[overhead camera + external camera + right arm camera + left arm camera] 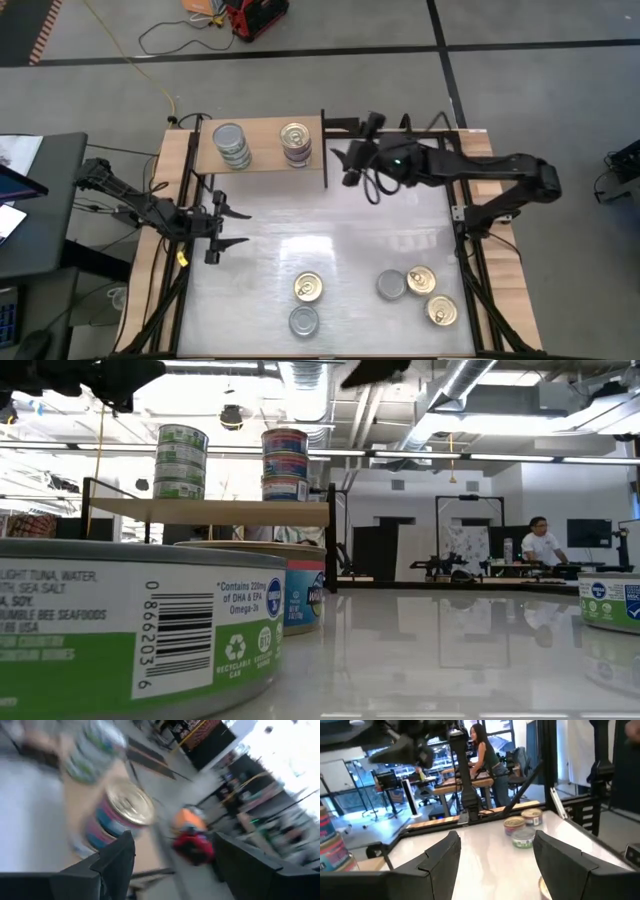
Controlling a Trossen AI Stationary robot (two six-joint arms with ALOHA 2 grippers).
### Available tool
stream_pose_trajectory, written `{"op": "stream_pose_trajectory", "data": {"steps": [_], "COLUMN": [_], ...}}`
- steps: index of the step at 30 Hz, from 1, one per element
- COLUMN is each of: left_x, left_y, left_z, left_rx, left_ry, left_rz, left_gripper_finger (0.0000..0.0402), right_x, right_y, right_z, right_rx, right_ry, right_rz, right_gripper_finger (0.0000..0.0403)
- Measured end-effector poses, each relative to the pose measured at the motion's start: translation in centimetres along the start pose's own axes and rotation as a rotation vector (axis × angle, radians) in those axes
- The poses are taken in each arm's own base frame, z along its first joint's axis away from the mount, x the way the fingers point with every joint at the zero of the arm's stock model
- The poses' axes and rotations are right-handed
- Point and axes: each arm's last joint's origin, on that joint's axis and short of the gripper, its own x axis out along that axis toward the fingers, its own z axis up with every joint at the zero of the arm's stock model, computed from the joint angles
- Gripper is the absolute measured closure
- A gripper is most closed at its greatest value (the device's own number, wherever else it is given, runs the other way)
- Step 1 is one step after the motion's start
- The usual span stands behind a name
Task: Stack canned seafood by type on shelf
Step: Stack the blue-pink tuna can on top of the other blue-pink tuna cans on the shelf
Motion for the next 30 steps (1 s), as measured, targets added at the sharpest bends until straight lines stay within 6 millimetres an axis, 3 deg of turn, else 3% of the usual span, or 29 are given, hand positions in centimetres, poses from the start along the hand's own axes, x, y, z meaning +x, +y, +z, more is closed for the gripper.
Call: {"op": "stream_pose_trajectory", "data": {"steps": [6,10,14,18,24,30], "left_x": [0.0,0.0,0.0,-0.1,-0.1,0.0], "left_y": [0.0,0.0,0.3,0.5,0.5,0.3], "left_z": [-0.3,-0.4,-0.4,-0.4,-0.4,-0.5], "left_rx": [0.036,0.083,0.167,0.145,0.173,0.153], "left_ry": [0.025,0.036,0.063,0.082,0.086,0.077], "left_rz": [-0.002,0.003,0.104,0.177,0.176,0.129], "left_gripper_finger": [0.0162,0.0162,0.0162,0.0162,0.0162,0.0162], "right_x": [-2.7,-2.3,-1.4,-0.3,0.7,0.9], "right_y": [1.3,4.4,7.6,10.1,13.0,14.3], "right_z": [-1.2,-3.2,-5.1,-6.0,-6.0,-4.9], "right_rx": [0.320,0.415,0.442,0.493,0.490,0.505], "right_ry": [0.100,0.147,0.216,0.299,0.274,0.165], "right_rz": [0.199,0.317,0.357,0.370,0.399,0.526], "right_gripper_finger": [0.0101,0.0101,0.0101,0.0101,0.0101,0.0101]}}
